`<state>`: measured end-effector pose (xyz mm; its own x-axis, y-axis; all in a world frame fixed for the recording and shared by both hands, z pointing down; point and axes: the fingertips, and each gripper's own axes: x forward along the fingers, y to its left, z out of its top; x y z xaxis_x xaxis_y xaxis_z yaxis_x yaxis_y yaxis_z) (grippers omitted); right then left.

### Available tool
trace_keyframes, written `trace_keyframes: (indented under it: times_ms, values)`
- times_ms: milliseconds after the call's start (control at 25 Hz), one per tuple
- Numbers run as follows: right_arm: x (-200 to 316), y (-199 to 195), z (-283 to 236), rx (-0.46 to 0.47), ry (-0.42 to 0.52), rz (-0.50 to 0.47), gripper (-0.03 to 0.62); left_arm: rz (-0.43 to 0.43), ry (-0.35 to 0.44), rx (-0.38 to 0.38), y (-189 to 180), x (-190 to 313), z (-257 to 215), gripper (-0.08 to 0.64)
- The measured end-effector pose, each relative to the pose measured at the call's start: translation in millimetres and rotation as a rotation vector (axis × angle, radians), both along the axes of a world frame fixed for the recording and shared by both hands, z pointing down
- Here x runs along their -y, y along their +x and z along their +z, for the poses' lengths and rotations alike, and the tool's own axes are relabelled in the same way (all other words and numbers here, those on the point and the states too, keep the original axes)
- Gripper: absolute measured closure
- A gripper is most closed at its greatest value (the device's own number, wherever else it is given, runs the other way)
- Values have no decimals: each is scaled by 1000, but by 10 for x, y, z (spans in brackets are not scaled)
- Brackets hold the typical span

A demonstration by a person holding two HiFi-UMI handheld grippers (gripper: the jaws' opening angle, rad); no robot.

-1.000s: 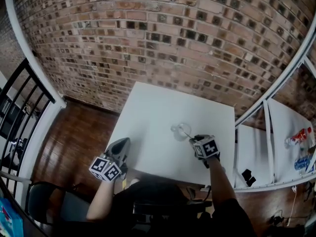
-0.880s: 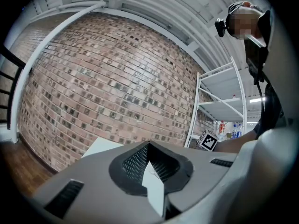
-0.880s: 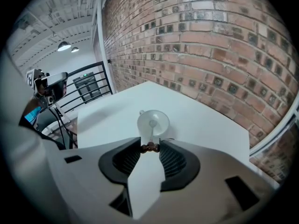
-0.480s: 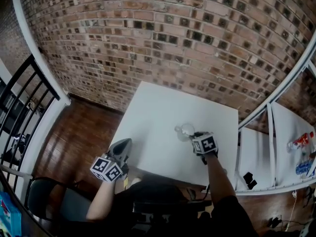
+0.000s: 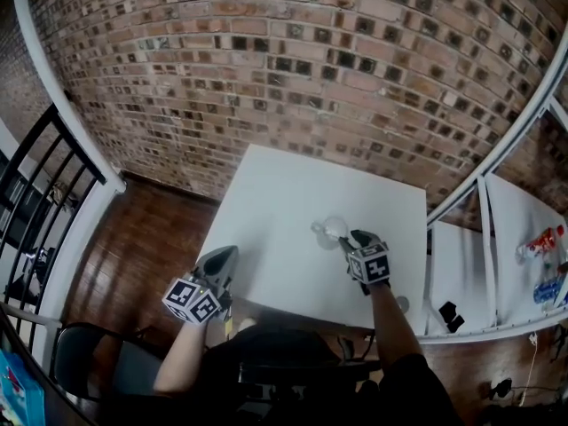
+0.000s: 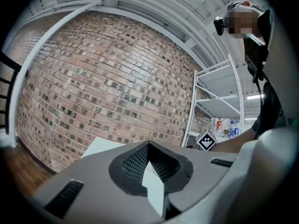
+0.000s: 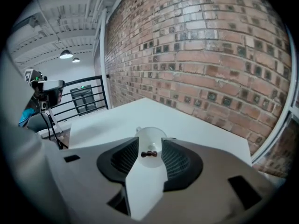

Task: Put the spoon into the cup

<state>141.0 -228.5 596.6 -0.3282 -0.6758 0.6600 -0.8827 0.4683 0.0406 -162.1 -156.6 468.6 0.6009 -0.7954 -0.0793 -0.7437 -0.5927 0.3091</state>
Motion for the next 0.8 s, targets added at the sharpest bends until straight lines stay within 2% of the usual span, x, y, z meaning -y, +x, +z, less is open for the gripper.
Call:
trace_keyframes:
  times_ms: [120, 320, 360, 400, 520, 720, 800]
  values:
    - [-37, 25, -283, 66, 132, 11, 433, 39, 12, 15, 109, 66, -48, 555]
    - [-208, 198, -641, 166, 256, 78, 433, 103, 36, 29, 334, 162, -162, 555]
    - [-243, 245, -716, 173, 287, 95, 441, 116, 39, 30, 384, 177, -176, 555]
    - [-279, 291, -793, 179, 319, 114, 486, 128, 41, 31, 432, 190, -186, 555]
    - [-391, 424, -978, 205, 391, 171, 530, 162, 42, 40, 591, 230, -195, 555]
    - [-645, 669, -1219, 233, 518, 297, 556, 177, 80, 34, 773, 298, -310, 555]
    - [-773, 742, -1245, 235, 544, 336, 586, 185, 82, 24, 814, 297, -327, 555]
